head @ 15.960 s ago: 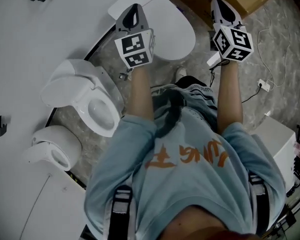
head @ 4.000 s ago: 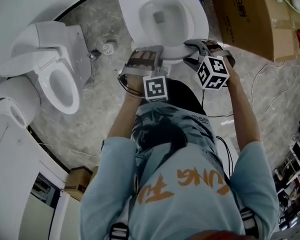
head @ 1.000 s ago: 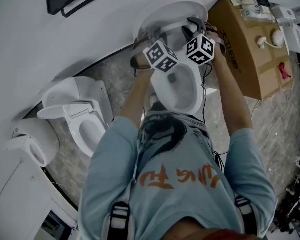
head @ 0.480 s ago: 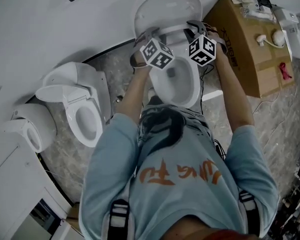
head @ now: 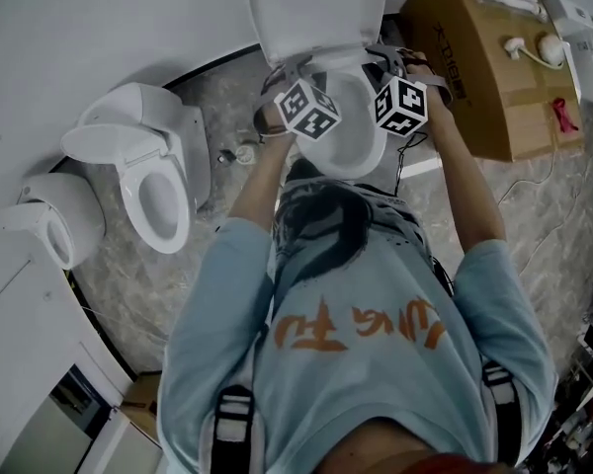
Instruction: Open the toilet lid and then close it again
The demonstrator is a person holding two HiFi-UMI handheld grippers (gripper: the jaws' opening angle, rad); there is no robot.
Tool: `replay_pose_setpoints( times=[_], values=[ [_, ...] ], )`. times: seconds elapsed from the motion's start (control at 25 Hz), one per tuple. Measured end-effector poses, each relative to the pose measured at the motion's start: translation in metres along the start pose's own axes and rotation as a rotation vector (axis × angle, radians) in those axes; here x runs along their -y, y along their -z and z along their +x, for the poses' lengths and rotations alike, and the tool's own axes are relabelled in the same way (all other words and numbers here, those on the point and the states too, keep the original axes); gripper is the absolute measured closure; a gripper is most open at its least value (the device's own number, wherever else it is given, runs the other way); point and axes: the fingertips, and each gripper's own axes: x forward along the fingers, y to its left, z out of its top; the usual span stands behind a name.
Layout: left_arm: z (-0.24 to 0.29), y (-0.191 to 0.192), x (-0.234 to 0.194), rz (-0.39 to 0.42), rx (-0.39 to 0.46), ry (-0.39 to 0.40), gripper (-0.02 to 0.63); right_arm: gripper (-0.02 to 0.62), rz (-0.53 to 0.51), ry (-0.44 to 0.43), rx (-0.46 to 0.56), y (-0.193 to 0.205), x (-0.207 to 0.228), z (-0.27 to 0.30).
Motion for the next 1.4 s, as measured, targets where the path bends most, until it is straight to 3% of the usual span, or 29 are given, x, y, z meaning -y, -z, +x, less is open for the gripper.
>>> replay_pose_setpoints(
  times=[0.16, 0.4, 0.64, 1.08, 1.24, 1.4],
  values=[
    [-0.011, 0.024, 0.051, 0.061, -0.054, 0.022, 0.458, 0.465, -0.069, -0.067, 0.008, 0.015, -0.053, -0.020],
    [-0.013, 0.055, 0.109, 0.114, -0.125, 0.045, 0.443, 0.451, -0.088, -0.119, 0.001, 0.038, -0.114, -0.033],
    [-0.004, 0.091, 0.169, 0.174, -0.201, 0.118, 0.429, 0.433, -0.095, -0.259, -0.005, 0.064, -0.177, -0.033],
    [0.015, 0.155, 0.248, 0.184, -0.292, 0.274, 0.365, 0.373, -0.158, -0.494, -0.052, 0.105, -0.281, -0.010],
    [0.029, 0.174, 0.270, 0.209, -0.309, 0.295, 0.356, 0.351, -0.182, -0.532, -0.068, 0.121, -0.309, 0.004],
    [0.044, 0.198, 0.289, 0.166, -0.323, 0.334, 0.356, 0.333, -0.222, -0.553, -0.109, 0.136, -0.339, 0.025]
  ],
)
